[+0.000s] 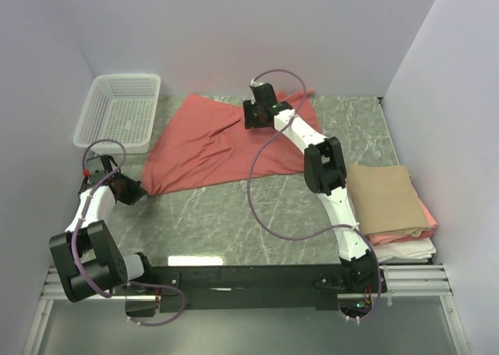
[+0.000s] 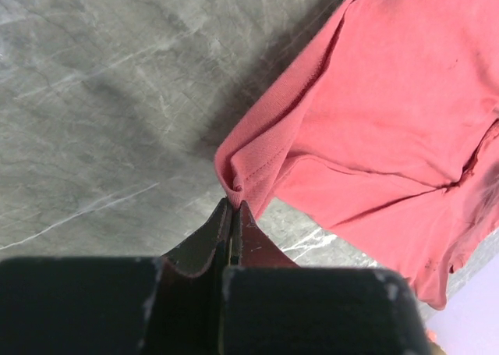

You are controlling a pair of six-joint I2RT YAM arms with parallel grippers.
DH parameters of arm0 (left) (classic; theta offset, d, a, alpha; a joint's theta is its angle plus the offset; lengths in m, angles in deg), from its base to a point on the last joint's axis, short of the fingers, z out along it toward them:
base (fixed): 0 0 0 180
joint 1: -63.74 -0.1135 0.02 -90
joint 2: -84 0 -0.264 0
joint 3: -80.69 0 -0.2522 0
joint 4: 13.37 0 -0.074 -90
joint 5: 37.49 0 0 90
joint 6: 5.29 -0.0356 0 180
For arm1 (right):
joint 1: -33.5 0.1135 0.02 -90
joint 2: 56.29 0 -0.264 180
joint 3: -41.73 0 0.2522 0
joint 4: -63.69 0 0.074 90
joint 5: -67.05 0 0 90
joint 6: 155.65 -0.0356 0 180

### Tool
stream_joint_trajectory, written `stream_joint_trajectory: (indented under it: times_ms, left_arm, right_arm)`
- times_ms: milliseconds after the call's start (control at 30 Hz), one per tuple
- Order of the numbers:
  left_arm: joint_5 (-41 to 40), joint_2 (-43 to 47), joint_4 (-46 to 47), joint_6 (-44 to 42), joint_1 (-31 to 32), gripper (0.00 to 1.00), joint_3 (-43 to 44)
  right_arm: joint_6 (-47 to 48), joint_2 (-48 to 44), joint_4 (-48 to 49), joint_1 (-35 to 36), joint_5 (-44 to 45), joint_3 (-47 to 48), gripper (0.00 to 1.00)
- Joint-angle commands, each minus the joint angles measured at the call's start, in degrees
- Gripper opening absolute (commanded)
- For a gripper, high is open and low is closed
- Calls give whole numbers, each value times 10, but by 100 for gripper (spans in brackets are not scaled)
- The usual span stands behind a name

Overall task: Fold and stack the t-shirts
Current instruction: Flatten the tshirt out

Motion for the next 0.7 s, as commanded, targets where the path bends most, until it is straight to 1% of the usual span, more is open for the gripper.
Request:
stream_joint_trajectory:
  times_ms: [0, 33, 300, 433, 600, 667]
  left_arm:
    - [19, -5, 14, -16, -2, 1, 10]
    - [19, -5, 15, -18, -2, 1, 9]
    - [22, -4, 16, -19, -1, 1, 5]
    - [25, -5, 18, -19, -1, 1, 5]
    - [26, -6, 18, -19, -2, 1, 8]
    - [26, -6, 20, -19, -1, 1, 7]
  right_arm:
    - [-23, -44, 4, 36, 21, -20, 56]
    - [-36, -50, 0, 43, 40, -20, 56]
    - [-78, -106, 30, 68, 61, -74, 55]
    - [-81, -96, -8, 84, 77, -52, 54]
    - [-95, -87, -33, 96, 110, -51, 52]
    - [-99, -86, -33, 98, 102, -54, 51]
